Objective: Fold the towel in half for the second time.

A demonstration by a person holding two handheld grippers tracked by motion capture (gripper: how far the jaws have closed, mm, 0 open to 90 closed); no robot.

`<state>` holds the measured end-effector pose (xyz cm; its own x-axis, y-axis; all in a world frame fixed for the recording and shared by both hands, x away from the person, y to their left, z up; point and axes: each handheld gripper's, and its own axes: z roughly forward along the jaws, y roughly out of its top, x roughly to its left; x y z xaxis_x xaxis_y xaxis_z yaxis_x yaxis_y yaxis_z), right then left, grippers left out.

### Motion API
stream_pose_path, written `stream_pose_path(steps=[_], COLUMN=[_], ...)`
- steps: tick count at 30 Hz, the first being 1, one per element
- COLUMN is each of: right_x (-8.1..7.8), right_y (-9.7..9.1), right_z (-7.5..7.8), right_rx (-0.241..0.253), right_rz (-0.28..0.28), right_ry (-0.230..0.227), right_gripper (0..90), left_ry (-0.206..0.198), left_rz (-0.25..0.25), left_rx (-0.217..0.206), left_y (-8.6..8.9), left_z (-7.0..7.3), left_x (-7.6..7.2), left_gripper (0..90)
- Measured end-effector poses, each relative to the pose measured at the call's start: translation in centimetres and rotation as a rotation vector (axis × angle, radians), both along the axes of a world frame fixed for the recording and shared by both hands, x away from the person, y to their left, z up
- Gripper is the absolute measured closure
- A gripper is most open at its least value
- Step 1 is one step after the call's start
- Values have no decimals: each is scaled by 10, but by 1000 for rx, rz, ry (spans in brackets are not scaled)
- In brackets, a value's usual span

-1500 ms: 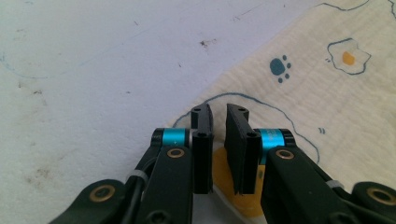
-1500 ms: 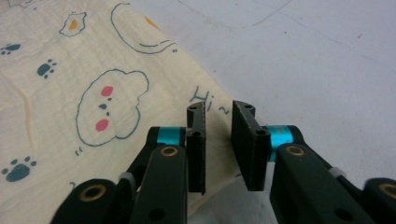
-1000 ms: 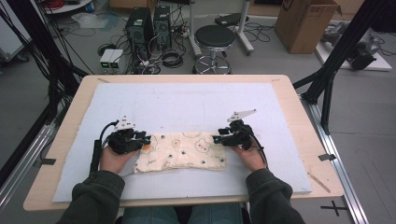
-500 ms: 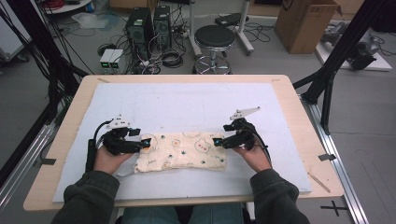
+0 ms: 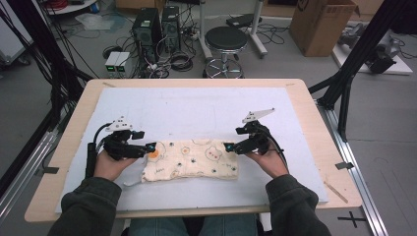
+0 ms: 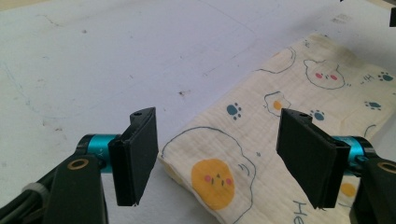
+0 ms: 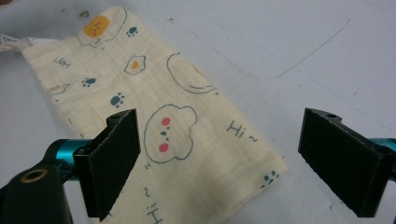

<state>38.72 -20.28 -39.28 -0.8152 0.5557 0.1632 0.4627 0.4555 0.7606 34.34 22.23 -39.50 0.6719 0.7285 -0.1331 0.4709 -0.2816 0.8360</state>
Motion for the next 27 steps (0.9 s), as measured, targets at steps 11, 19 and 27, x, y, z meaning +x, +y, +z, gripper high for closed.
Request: stream_pose_path(steps=[11, 19, 27], right_x=[18, 33, 43], right_y=[-6, -10, -12], right_z=[1, -9, -17], right_rx=[-20, -31, -36], right_rz=[-32, -64, -50], right_ry=[6, 47, 93], right_gripper=[123, 165, 399], left_ry=[21, 54, 79], left_rz=[11, 27, 27], left_rx=[1, 3, 40], left_y=[3, 6, 3], left_z=[2, -6, -18], left_x=[15, 30, 40], left_gripper=[310, 336, 431])
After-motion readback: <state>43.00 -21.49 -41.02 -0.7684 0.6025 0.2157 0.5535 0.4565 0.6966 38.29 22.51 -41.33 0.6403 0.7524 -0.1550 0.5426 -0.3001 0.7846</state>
